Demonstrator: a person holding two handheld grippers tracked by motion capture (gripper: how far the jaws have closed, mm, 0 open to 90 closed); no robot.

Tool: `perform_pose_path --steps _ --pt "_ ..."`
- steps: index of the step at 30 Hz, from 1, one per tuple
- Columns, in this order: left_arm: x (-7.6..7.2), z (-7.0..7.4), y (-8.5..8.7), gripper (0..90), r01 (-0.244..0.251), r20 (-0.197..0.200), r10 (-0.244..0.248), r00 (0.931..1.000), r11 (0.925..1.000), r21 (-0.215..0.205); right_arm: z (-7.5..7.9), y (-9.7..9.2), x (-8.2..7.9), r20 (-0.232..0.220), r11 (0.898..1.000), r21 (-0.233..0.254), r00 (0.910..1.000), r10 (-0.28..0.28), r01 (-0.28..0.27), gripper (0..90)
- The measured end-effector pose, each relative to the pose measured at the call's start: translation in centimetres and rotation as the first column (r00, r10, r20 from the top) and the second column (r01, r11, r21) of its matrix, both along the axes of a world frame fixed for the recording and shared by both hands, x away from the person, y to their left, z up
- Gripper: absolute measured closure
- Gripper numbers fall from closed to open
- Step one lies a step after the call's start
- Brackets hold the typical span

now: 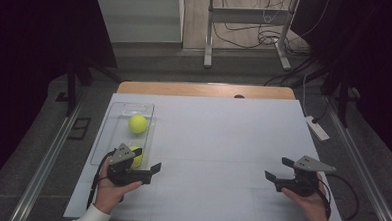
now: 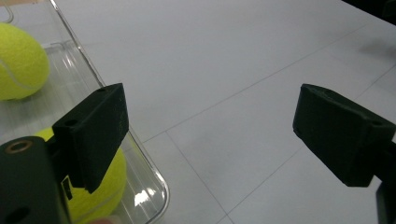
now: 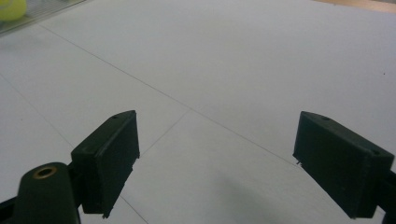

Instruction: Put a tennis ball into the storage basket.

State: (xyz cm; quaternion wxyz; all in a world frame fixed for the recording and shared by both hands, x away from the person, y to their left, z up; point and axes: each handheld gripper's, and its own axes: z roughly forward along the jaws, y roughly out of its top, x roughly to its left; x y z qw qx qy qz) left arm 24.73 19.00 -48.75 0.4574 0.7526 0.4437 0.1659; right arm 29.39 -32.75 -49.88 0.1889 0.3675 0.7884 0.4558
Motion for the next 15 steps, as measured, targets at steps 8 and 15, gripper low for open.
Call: perform_pose_path --steps 8,15 --pt "0.28 -0.08 0.23 11.5 -0.01 0.005 0.01 0.9999 1.0 -0.001 0.03 -0.09 -0.03 -0.002 1.0 0.012 1.0 0.0 0.0 14.6" --pt "0.47 -0.14 0.21 11.6 -0.012 0.002 0.012 0.9999 0.9999 0.001 -0.04 -0.28 -0.14 -0.006 1.0 0.018 1.0 -0.005 0.005 14.6"
